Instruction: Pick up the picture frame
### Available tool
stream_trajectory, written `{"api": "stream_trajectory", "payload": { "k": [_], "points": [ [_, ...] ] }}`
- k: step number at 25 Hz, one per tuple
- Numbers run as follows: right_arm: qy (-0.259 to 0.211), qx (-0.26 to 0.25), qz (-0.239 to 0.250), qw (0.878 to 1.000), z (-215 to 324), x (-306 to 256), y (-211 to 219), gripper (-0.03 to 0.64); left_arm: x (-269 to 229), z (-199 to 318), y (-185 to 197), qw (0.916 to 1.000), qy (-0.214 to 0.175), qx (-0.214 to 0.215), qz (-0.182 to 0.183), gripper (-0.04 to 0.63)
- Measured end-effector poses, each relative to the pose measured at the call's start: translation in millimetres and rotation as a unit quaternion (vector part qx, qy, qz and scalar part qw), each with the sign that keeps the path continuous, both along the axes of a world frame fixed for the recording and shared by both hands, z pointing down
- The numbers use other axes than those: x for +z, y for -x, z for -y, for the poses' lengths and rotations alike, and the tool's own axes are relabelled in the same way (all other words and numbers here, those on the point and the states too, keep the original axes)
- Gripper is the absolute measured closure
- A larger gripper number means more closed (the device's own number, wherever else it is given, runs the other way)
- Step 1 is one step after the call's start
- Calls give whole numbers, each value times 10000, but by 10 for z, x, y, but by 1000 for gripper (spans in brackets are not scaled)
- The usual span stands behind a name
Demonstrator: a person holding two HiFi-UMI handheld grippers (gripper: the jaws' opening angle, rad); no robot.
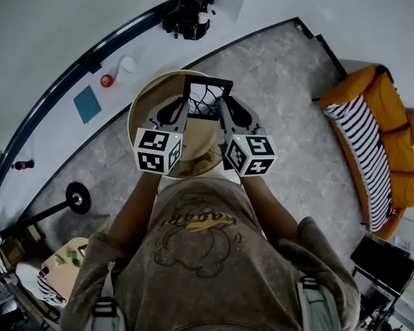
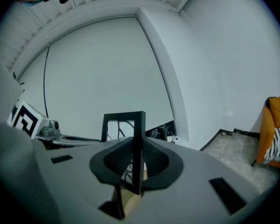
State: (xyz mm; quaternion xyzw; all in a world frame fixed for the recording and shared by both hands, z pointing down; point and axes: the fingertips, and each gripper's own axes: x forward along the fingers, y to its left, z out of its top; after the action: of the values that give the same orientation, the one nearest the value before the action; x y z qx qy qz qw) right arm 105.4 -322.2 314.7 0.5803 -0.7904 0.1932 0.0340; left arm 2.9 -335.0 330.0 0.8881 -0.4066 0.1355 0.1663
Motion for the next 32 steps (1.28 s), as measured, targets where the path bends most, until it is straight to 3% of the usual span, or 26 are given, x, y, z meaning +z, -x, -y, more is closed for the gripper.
{"api": "stream_trajectory", "payload": {
  "k": [14,32],
  "points": [
    [-373,-217,-32,9991,-313,-350,165,548,-361,-289,169,9987,-505,-52,67,532],
    [-487,-345,-7,9982,-425,-352,197,549,-302,-439,200,9990,-446,-44,89,537]
  ]
}}
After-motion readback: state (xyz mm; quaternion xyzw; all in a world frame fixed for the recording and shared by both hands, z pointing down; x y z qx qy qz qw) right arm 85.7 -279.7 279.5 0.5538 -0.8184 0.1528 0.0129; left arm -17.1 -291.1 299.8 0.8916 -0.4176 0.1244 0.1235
